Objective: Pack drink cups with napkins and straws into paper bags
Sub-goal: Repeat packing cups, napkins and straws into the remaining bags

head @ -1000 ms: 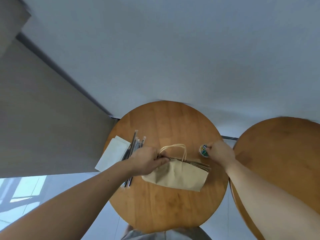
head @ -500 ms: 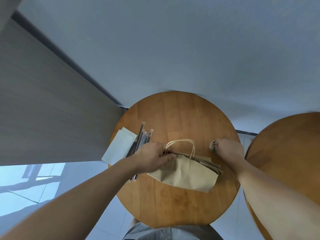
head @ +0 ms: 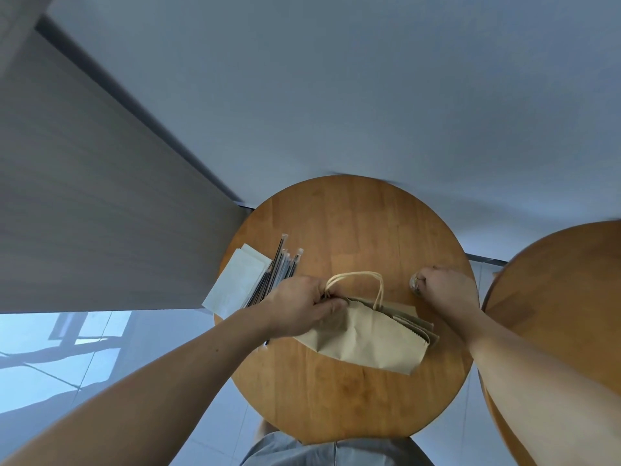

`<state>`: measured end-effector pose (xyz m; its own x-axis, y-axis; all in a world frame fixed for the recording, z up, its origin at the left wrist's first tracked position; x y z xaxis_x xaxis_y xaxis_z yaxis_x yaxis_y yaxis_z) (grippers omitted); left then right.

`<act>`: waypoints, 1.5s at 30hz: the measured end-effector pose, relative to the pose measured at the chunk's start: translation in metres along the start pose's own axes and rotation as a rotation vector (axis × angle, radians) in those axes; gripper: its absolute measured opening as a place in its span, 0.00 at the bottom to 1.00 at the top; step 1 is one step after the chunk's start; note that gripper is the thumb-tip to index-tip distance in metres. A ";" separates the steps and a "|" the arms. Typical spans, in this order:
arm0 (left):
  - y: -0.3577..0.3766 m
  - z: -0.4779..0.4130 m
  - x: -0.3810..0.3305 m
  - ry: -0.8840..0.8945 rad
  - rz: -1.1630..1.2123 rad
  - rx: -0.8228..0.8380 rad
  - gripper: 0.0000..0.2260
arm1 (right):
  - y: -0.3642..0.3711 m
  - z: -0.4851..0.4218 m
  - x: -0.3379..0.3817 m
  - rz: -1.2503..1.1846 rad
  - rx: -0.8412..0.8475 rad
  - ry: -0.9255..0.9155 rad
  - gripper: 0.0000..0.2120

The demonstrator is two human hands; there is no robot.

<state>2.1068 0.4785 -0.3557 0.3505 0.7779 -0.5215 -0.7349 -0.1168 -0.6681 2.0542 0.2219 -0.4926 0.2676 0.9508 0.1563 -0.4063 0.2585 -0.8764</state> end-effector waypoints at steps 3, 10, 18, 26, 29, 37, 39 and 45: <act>-0.001 0.000 0.000 0.000 -0.010 -0.021 0.14 | 0.000 0.002 -0.003 -0.045 -0.052 -0.002 0.12; 0.000 0.001 -0.002 -0.026 -0.030 0.020 0.08 | -0.010 0.006 -0.014 -0.323 -0.172 0.058 0.05; -0.003 0.006 -0.009 -0.042 -0.121 0.049 0.13 | -0.039 0.030 -0.008 -0.760 -0.327 0.071 0.04; -0.019 0.010 -0.022 -0.035 -0.219 -0.019 0.16 | -0.154 0.103 0.048 -1.008 -0.472 -0.042 0.11; -0.024 0.010 -0.028 -0.007 -0.203 -0.012 0.10 | -0.202 0.142 0.080 -0.997 -0.546 -0.196 0.08; -0.016 0.020 -0.032 0.022 -0.299 -0.025 0.12 | -0.165 0.173 0.149 -0.790 -0.305 -0.317 0.09; -0.011 0.022 -0.033 0.026 -0.322 -0.037 0.16 | -0.154 0.172 0.158 -0.670 -0.319 -0.384 0.07; -0.001 0.024 -0.033 -0.012 -0.344 -0.102 0.16 | -0.135 0.156 0.151 -0.460 -0.302 -0.353 0.06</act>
<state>2.0817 0.4681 -0.3249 0.5603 0.7894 -0.2509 -0.5131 0.0931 -0.8533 2.0126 0.3573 -0.2797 0.0316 0.7667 0.6412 -0.0421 0.6420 -0.7655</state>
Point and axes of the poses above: each hand's wrist, its own z-axis away from the middle knuckle, its own y-axis out of the palm, x = y × z, the point moved 7 cm from there along -z, towards the middle knuckle, and after that the axes turned 5 degrees about -z, right-handed, at the moved point
